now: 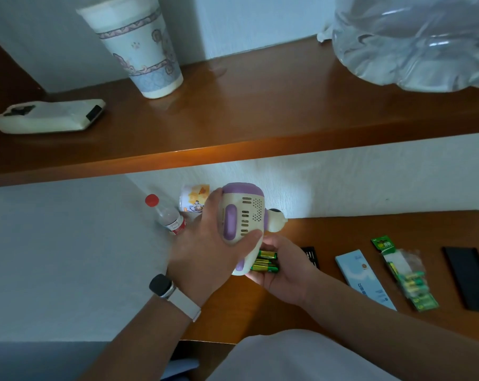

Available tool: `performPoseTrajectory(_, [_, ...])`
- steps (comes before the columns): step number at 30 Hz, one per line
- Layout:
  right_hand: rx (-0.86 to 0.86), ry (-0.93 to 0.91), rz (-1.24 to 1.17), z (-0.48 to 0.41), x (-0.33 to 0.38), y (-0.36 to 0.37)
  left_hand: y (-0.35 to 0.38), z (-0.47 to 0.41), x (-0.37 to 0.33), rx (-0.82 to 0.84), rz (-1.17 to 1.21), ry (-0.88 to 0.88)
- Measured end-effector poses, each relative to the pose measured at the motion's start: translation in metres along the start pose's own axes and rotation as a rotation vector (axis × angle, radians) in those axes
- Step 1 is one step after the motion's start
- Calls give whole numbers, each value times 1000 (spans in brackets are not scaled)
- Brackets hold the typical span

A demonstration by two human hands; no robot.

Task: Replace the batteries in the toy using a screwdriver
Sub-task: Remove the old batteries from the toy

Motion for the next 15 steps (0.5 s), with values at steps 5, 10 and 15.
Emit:
performPoseTrajectory(5, [-4, -13, -49, 2, -7, 5, 2, 2, -23, -49, -172, 126])
performPoseTrajectory(10, [5, -12, -78, 1, -9, 3, 3, -1, -24, -57, -237, 157])
performPoseTrajectory(15, [24, -8, -59, 0, -10, 2, -1, 2, -24, -85, -329, 243])
Point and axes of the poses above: each hand's wrist, its own z-axis away from the middle knuckle, its own y-axis out of the palm, x = y × z, the point moved 5 cm from there along -z, towards the middle knuckle, and after that the axes turned 9 degrees about -y, right-handed, at the moved point
